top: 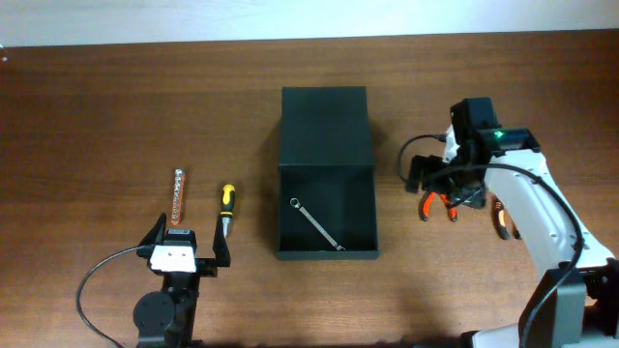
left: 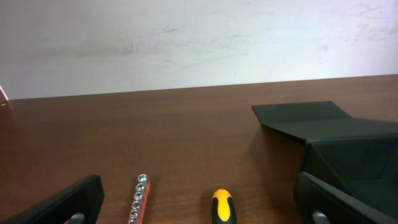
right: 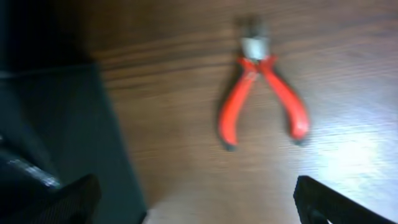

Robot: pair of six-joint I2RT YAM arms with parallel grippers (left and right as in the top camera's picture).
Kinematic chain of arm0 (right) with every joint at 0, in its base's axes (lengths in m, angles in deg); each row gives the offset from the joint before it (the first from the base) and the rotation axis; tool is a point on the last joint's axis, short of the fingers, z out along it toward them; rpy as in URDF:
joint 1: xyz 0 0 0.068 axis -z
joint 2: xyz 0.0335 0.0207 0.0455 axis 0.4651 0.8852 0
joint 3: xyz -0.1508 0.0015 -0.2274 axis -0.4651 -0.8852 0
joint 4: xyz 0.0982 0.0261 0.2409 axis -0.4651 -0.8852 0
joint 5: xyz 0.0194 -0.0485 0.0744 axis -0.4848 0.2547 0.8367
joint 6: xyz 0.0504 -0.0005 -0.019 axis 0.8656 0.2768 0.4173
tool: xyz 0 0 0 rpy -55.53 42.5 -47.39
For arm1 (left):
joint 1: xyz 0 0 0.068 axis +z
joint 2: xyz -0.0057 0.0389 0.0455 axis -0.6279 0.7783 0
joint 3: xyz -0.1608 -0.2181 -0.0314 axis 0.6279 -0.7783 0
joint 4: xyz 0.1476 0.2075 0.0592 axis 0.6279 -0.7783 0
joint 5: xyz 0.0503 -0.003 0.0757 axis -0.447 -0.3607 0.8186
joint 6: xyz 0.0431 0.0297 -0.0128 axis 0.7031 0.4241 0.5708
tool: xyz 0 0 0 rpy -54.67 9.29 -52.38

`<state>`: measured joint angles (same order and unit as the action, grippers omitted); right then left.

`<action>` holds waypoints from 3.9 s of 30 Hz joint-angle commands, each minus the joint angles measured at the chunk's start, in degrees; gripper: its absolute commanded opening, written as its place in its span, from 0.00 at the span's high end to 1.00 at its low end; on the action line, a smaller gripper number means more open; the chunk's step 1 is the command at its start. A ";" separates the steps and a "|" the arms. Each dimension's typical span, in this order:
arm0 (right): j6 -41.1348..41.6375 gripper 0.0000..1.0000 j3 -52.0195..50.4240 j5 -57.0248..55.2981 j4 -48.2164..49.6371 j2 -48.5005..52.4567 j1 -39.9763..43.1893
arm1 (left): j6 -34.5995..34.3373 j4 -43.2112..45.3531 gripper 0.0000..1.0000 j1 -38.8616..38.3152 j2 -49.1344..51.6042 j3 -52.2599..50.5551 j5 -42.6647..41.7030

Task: Pack container
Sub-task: 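Move the right gripper over the red-handled cutting pliers, then lower the right gripper and grasp the red pliers at the jaws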

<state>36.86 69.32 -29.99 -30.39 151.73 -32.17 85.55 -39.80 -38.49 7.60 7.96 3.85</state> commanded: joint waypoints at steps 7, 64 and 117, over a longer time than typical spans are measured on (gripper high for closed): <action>8.04 0.01 -0.24 -7.17 2.71 1.14 -3.52 | 0.90 -0.02 0.01 0.15 -0.48 -0.44 0.39; 7.93 0.01 -0.52 -10.03 7.26 15.91 -3.02 | 0.90 -0.02 0.01 0.13 -0.48 -0.44 0.42; 7.52 0.60 -1.97 -9.31 9.70 18.73 -3.02 | 0.90 -0.02 0.01 0.13 -0.48 -0.44 0.42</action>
<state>44.22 67.90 -39.87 -20.84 168.93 -35.14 85.55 -39.80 -38.49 7.60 7.96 3.85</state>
